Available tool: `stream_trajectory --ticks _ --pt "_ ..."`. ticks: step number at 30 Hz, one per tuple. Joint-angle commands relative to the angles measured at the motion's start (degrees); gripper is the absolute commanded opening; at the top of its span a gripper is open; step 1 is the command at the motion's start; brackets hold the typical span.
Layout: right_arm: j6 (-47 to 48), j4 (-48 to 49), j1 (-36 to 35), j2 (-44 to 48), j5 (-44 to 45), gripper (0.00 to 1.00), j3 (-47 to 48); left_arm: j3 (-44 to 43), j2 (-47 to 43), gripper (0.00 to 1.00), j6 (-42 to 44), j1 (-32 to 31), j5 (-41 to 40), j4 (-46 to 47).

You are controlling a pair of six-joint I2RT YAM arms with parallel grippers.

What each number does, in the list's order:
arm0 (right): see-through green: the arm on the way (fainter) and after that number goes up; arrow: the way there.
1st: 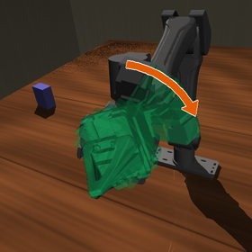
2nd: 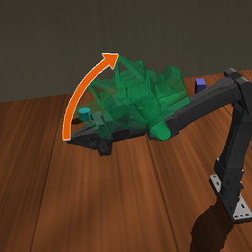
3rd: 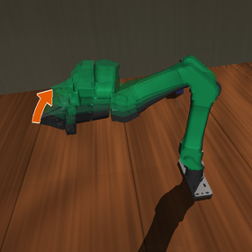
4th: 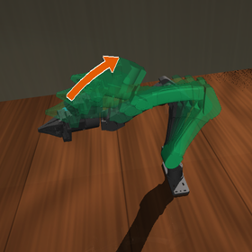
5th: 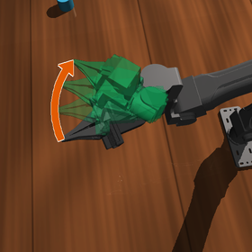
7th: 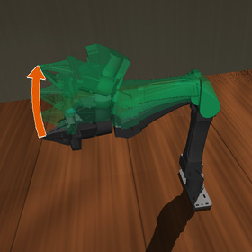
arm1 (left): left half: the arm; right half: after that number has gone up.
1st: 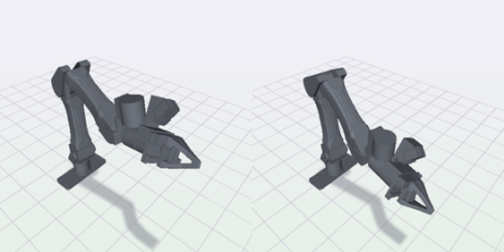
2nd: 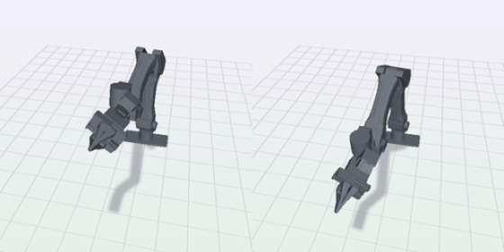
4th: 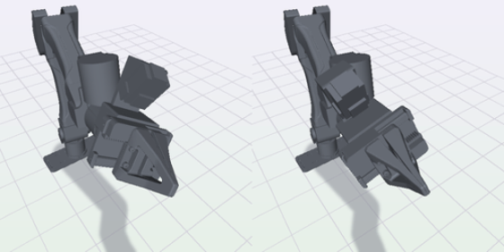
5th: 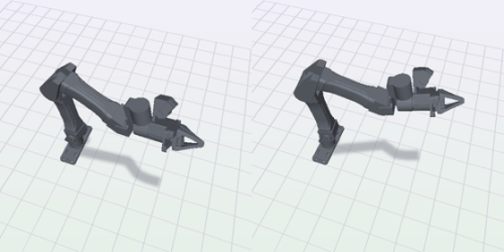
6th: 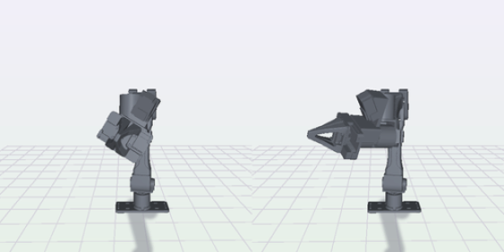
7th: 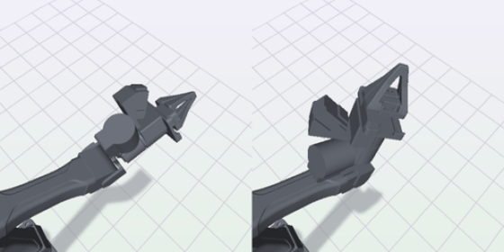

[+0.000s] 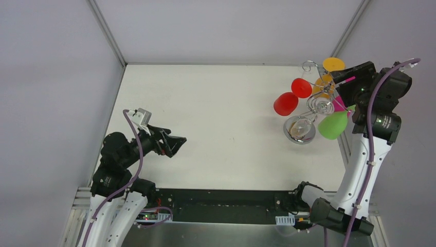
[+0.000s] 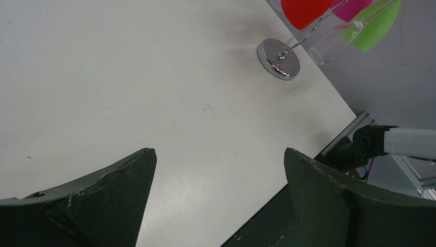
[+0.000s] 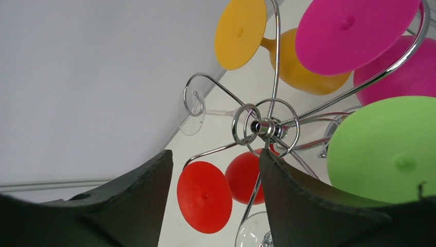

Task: Take the wine glass off the wine glass rack
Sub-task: Pick up the wine rack from the center of the board.

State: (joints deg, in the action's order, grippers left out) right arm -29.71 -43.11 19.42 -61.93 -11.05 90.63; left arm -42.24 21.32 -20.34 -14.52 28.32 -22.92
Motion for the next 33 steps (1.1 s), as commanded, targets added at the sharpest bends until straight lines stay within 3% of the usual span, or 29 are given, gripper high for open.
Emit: stream_trajectory --ticks 1,7,14,33 --pt "-3.33 6.53 0.97 0.38 -3.11 0.64 -2.38 0.15 -0.94 1.0 0.1 0.64 1.43 2.61" --pt "-4.49 8.48 0.97 0.14 -4.24 0.61 -3.76 0.19 -1.72 1.0 0.56 0.29 1.16 2.38" --pt "-4.89 8.91 0.97 -1.27 -4.66 0.49 -3.18 0.01 -2.23 0.99 0.97 -0.07 0.78 1.97" --pt "-5.54 11.47 1.02 -1.88 -3.21 0.41 -6.65 -0.11 -1.94 1.0 1.27 -0.15 0.28 1.47"
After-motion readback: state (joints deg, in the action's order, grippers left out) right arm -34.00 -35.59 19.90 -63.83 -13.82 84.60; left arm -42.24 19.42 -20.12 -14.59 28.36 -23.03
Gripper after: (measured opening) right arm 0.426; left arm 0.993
